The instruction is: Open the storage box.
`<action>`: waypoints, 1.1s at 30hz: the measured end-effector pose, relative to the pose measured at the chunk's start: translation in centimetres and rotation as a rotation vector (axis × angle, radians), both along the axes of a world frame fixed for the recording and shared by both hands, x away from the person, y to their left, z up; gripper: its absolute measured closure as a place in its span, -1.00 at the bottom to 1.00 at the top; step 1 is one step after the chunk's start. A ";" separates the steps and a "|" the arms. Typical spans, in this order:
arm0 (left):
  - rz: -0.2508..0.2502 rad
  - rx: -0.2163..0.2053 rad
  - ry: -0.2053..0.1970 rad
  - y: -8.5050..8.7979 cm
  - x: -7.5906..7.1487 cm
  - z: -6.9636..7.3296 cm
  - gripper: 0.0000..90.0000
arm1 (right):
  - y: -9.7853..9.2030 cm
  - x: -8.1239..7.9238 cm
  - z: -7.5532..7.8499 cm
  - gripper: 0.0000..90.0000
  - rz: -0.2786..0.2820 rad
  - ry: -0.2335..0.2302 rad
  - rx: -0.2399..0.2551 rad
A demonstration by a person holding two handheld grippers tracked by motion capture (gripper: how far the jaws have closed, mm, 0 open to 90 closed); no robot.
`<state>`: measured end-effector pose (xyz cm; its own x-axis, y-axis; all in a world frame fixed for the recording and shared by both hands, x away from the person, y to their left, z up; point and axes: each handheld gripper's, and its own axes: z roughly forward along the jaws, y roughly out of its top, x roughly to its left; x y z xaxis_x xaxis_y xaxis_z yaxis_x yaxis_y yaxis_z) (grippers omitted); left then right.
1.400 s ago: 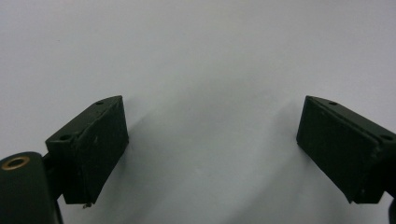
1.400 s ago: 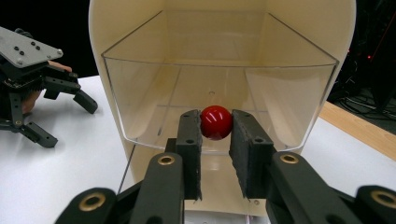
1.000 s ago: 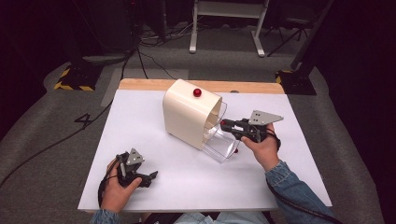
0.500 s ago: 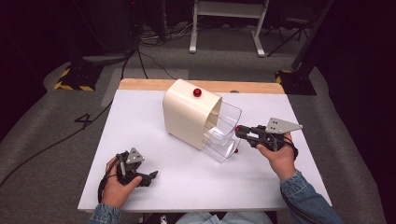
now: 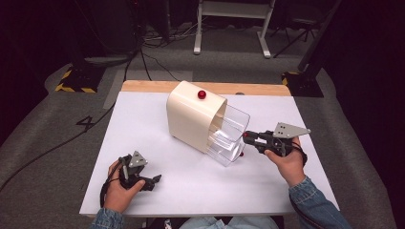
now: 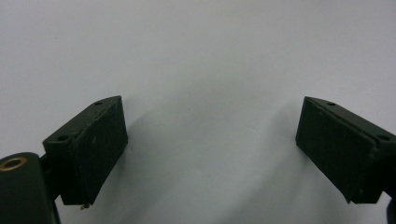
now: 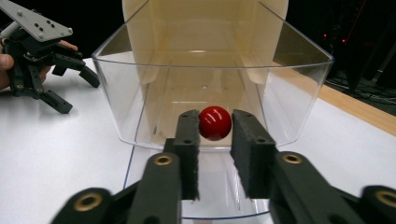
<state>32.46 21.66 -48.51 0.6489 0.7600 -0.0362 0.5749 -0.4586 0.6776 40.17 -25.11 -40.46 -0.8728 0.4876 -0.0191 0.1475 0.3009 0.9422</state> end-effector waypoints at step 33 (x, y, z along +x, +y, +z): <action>-0.004 0.007 -0.007 0.0 -0.1 0.0 -0.80 | -4.8 -1.7 -1.5 -0.19 -0.074 0.097 -0.142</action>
